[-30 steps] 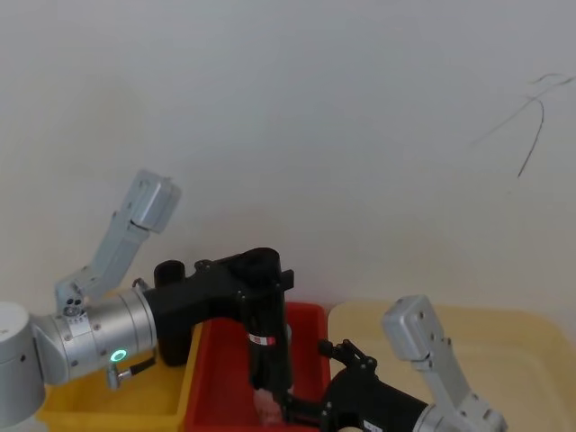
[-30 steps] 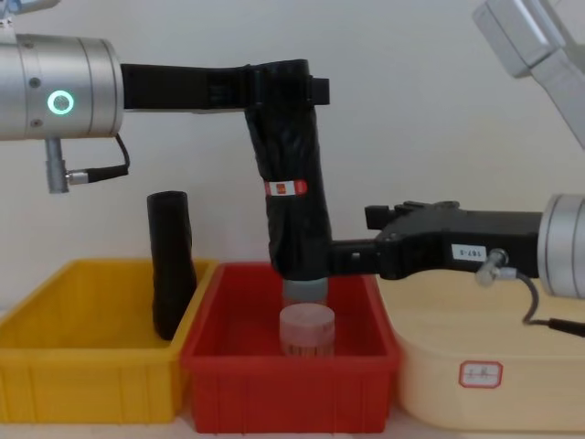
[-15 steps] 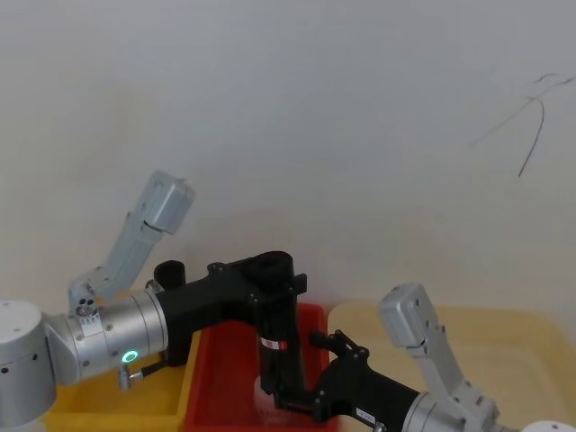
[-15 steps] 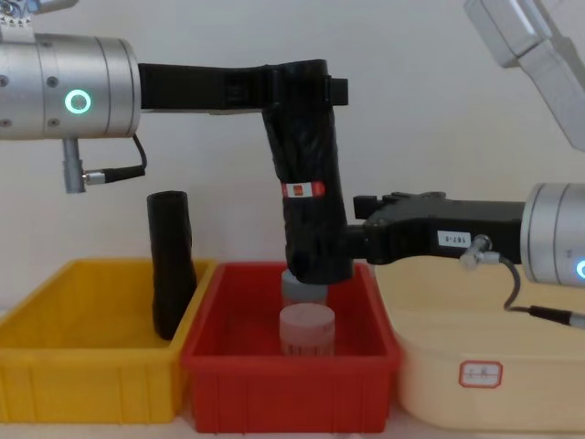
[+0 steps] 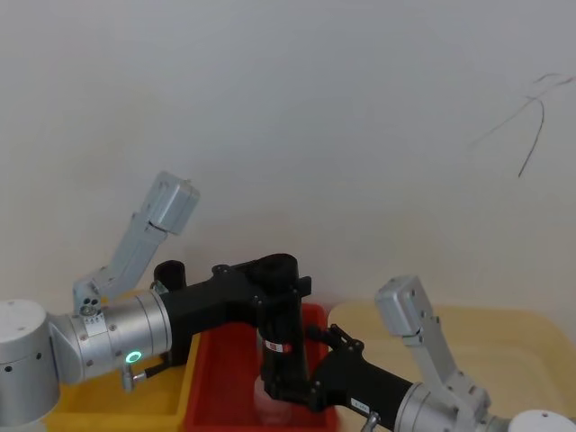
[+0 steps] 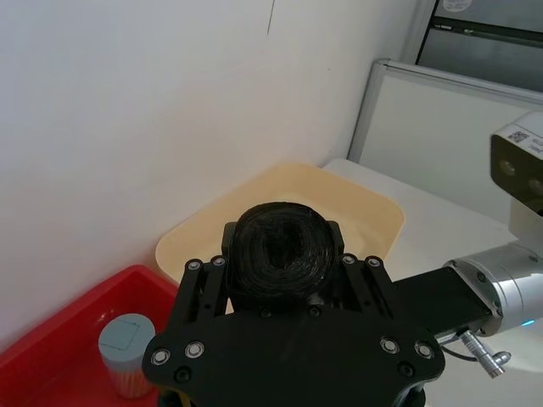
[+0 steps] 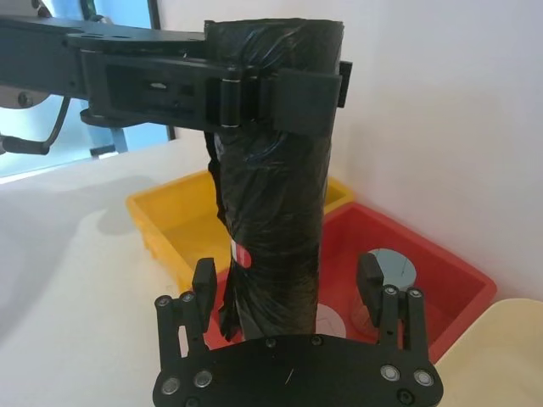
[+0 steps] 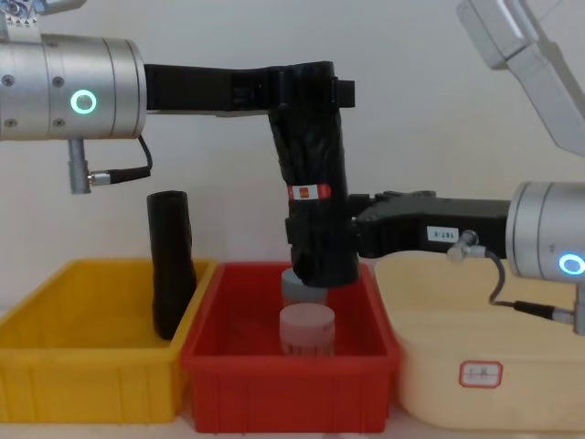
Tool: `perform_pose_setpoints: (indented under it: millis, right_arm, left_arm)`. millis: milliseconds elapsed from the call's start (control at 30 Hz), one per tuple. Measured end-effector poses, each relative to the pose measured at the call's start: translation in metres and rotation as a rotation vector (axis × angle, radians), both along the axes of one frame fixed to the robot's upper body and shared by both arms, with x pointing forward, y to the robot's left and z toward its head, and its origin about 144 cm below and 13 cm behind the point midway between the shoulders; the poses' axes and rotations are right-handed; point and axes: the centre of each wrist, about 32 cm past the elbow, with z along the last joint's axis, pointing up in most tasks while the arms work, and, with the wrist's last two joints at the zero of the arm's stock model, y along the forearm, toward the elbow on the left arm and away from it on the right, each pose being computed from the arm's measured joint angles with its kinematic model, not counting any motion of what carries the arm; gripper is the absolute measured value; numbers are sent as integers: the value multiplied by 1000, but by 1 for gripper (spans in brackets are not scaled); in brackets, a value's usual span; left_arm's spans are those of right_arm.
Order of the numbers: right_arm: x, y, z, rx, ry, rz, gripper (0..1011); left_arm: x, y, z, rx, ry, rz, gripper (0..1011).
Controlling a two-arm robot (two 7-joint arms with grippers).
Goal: Pick up the garbage bag with the one hand and transfer it to the other hand.
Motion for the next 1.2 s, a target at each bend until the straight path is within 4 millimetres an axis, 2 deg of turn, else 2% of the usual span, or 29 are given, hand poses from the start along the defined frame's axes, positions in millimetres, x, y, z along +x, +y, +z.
perform_pose_setpoints:
  millis: [400,567,733,767,867,1000,1200]
  right_arm:
    - [7,1,-3,26,20,5,998]
    - [8,1,-4,31,24,6,909]
    - [9,1,-4,36,28,7,765]
    - [9,1,-4,37,28,8,711]
    - [9,1,-5,38,30,8,658]
    - [9,1,-5,40,32,8,494]
    - [10,1,-5,41,32,9,458]
  left_arm:
    - [0,0,0,4,1,-1,531]
    - [0,0,0,4,-1,0,531]
    - [0,0,0,5,-3,1,531]
    - [0,-1,0,4,-4,1,531]
    - [0,-1,0,4,-5,1,531]
    - [0,-1,0,4,-6,1,531]
    - [0,-1,0,4,-7,1,531]
